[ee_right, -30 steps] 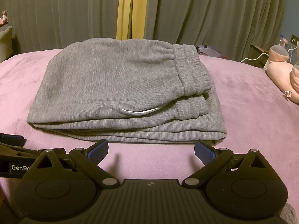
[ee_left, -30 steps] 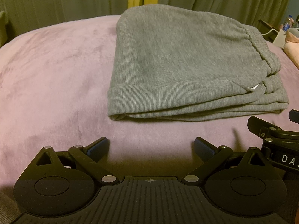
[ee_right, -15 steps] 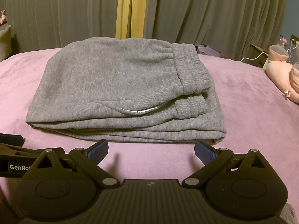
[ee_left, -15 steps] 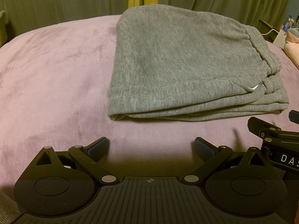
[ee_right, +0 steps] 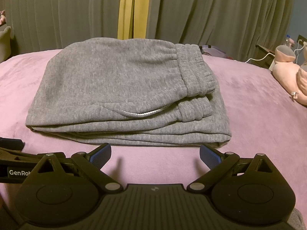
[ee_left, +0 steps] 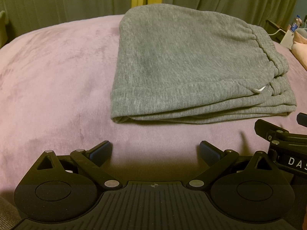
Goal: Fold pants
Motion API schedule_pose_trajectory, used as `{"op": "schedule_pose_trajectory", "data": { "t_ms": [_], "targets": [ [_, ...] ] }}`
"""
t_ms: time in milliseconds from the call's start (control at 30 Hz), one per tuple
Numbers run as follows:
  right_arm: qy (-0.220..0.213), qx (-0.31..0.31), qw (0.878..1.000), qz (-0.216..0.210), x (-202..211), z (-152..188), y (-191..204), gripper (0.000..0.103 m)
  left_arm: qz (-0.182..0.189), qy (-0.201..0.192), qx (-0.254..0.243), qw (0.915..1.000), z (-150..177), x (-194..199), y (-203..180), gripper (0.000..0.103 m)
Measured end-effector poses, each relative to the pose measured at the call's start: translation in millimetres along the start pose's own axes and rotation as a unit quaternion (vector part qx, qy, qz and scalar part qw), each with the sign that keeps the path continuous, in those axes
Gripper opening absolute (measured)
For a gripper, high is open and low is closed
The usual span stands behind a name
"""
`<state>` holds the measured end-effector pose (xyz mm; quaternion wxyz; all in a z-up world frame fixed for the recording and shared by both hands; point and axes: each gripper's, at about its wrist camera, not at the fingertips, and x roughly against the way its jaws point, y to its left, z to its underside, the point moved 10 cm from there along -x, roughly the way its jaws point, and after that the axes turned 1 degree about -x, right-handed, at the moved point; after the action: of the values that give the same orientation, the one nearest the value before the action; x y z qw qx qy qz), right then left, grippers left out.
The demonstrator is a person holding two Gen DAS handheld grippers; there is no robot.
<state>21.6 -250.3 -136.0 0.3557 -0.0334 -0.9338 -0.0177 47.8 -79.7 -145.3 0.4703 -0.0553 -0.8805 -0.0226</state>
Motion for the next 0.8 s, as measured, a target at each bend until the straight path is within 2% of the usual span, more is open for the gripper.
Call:
{"op": "schedule_pose_trajectory", "data": {
  "t_ms": [800],
  "targets": [
    [0.001, 0.000, 1.000, 0.006, -0.8, 0.9, -0.8, 0.099, 0.001, 0.004, -0.003, 1.0000, 2.7, -1.6, -1.4, 0.102]
  ]
}}
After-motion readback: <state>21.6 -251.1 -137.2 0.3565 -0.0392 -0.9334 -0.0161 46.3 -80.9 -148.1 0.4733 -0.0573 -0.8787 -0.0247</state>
